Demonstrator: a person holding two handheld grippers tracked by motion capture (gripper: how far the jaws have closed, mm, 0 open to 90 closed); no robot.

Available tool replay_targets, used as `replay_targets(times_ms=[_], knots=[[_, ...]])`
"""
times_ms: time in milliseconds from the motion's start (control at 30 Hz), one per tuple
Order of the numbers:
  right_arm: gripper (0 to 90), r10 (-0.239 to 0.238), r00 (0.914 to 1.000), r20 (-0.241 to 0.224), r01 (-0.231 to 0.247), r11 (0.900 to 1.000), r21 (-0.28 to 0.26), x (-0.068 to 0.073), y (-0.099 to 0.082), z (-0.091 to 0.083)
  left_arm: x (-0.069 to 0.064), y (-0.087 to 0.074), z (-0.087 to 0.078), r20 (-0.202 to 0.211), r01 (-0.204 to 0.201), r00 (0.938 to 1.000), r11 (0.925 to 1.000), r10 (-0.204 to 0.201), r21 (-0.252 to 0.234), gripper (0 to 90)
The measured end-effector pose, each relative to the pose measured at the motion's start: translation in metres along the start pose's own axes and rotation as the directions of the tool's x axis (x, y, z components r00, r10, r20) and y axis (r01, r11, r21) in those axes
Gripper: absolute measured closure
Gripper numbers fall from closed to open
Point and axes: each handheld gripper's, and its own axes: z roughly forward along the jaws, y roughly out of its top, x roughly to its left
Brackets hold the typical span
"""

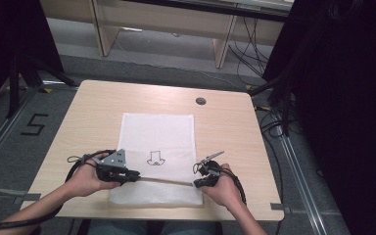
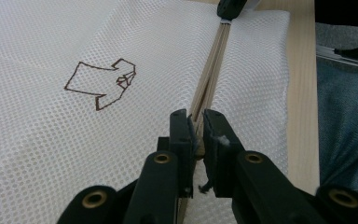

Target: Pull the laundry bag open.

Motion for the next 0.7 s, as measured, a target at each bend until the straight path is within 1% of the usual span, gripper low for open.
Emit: replay_targets(times_ms=[33,67,100,133,167,233,267,300,367,433,467,567,600,633,667,700], knots=[[90.0,-0.003,1.0,0.0,0.003,1.0,-0.002,0.0,0.0,0.0,-0.002,-0.001,0.001,0.001,0.024,0.9997,0.9997,-0.024,-0.004,82.1],[90.0,0.012,0.9999,0.001,-0.012,0.9999,0.008,0.001,0.0,0.0,-0.002,-0.001,0.001,-0.001,0.019,0.9998,0.9998,-0.019,-0.003,82.1],[90.0,-0.007,1.0,-0.002,0.007,1.0,-0.004,0.0,0.0,0.0,-0.001,-0.002,0.002,0.005,0.023,0.9997,0.9997,-0.023,-0.009,82.1],[90.0,0.003,1.0,0.001,-0.003,1.0,0.002,0.0,0.0,0.0,-0.001,-0.002,0.001,0.004,0.026,0.9996,0.9996,-0.026,-0.008,82.1],[90.0,-0.006,1.0,0.0,0.006,1.0,-0.004,0.0,0.0,0.0,-0.002,-0.002,0.001,0.006,0.026,0.9996,0.9996,-0.026,-0.005,82.1],[90.0,-0.004,1.0,-0.001,0.004,1.0,-0.003,0.0,0.0,0.0,-0.002,-0.003,0.002,0.009,0.026,0.9996,0.9996,-0.026,-0.007,82.1],[90.0,0.003,1.0,0.0,-0.003,1.0,0.001,0.0,0.0,0.0,-0.002,-0.003,0.002,0.009,0.032,0.9995,0.9995,-0.032,-0.005,82.1],[90.0,0.0,1.0,0.0,0.0,1.0,0.0,0.0,0.0,0.0,-0.001,-0.004,0.001,0.002,0.016,0.9999,0.9998,-0.016,0.007,82.1],[90.0,0.0,1.0,-0.001,0.0,1.0,0.0,0.0,0.0,0.0,0.001,-0.007,-0.002,-0.009,0.033,0.9994,0.9994,-0.033,0.01,82.1],[90.0,-0.001,1.0,-0.001,0.001,1.0,-0.002,0.0,0.0,0.0,0.004,-0.01,-0.006,-0.023,0.029,0.9993,0.9993,-0.029,0.021,82.1],[90.0,0.003,1.0,0.0,-0.003,1.0,0.001,0.0,0.0,0.0,0.004,-0.013,-0.008,-0.021,0.047,0.9987,0.9988,-0.047,0.01,82.1],[90.0,-0.004,1.0,-0.002,0.004,1.0,-0.001,0.0,0.0,0.0,0.005,-0.018,-0.013,-0.037,0.046,0.9983,0.9987,-0.045,0.024,82.1],[90.0,-0.005,1.0,-0.004,0.005,1.0,-0.002,0.0,0.0,0.0,0.005,-0.02,-0.015,-0.035,0.063,0.9974,0.9978,-0.063,0.021,82.1],[90.0,-0.005,1.0,-0.003,0.005,1.0,-0.002,0.0,0.0,0.0,0.006,-0.023,-0.016,-0.035,0.069,0.9971,0.9973,-0.068,0.025,82.1],[90.0,0.004,1.0,0.001,-0.004,1.0,0.003,0.0,0.0,0.0,0.006,-0.025,-0.017,-0.044,0.07,0.9967,0.9971,-0.069,0.029,82.1],[90.0,0.004,1.0,0.001,-0.004,1.0,0.003,0.0,0.0,0.0,0.009,-0.028,-0.02,-0.052,0.07,0.9964,0.9965,-0.068,0.045,82.1]])
